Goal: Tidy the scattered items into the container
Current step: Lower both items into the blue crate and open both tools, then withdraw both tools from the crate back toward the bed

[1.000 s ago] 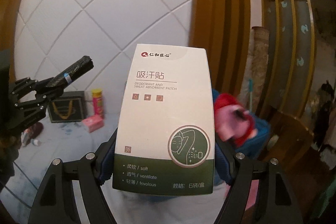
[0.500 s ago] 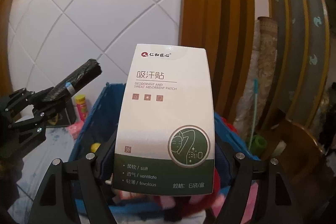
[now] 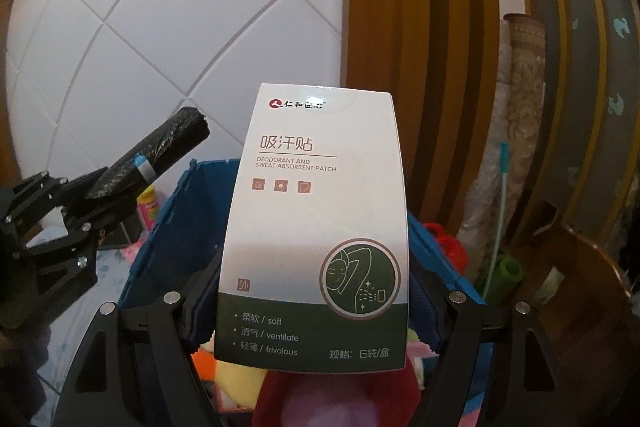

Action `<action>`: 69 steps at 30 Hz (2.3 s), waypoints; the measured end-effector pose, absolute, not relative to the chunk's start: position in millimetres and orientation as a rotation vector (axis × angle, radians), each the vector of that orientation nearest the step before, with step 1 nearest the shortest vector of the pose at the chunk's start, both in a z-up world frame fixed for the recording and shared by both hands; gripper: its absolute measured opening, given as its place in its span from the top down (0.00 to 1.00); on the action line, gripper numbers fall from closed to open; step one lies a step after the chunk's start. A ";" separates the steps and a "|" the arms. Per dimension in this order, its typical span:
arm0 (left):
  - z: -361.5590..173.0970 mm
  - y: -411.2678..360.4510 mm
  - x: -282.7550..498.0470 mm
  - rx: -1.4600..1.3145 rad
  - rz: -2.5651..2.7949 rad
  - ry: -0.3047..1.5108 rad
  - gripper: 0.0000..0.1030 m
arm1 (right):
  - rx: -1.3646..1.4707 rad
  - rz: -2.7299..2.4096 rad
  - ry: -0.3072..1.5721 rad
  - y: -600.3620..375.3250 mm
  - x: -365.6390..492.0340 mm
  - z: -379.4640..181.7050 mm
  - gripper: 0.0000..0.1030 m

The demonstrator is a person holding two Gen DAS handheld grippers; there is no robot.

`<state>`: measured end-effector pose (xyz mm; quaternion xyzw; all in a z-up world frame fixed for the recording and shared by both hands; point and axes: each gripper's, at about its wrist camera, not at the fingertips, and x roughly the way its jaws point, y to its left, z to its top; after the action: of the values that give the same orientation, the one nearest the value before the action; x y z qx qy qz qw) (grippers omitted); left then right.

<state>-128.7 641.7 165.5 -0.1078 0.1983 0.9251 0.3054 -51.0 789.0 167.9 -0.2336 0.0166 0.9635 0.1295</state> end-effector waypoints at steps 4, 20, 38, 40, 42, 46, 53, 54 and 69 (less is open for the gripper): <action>165.1 651.5 -136.5 -0.318 2.455 0.532 0.65 | -0.689 2.794 0.069 794.6 -59.9 167.6 0.25; 199.7 613.2 -103.4 -0.159 2.566 0.421 0.00 | -0.559 2.784 0.030 788.1 -46.2 192.9 0.03; 156.1 472.4 18.6 -0.126 2.474 0.427 0.00 | -0.378 2.714 -0.085 628.9 102.8 164.9 0.01; 147.6 450.8 31.7 -0.144 2.462 0.441 0.00 | -0.382 2.703 -0.081 604.9 117.7 154.6 0.01; 139.9 433.2 42.5 -0.165 2.450 0.453 0.00 | -0.388 2.693 -0.073 583.9 130.4 145.5 0.01; 124.2 394.6 64.1 -0.194 2.449 0.467 0.00 | -0.437 2.684 -0.045 547.6 152.6 126.8 0.01; 102.8 355.6 80.3 -0.295 2.465 0.481 0.00 | -0.516 2.665 -0.039 511.6 184.7 102.3 0.01; 101.5 351.4 83.7 -0.293 2.476 0.484 0.00 | -0.520 2.667 -0.032 509.6 188.8 100.5 0.01; 104.7 336.8 109.6 -0.333 2.657 0.442 0.00 | -0.595 2.784 -0.053 517.2 204.9 90.8 0.01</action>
<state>109.6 336.8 104.7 -0.1199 0.1592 0.9567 0.2119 204.9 517.2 90.8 -0.2065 -0.0185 0.9672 0.1464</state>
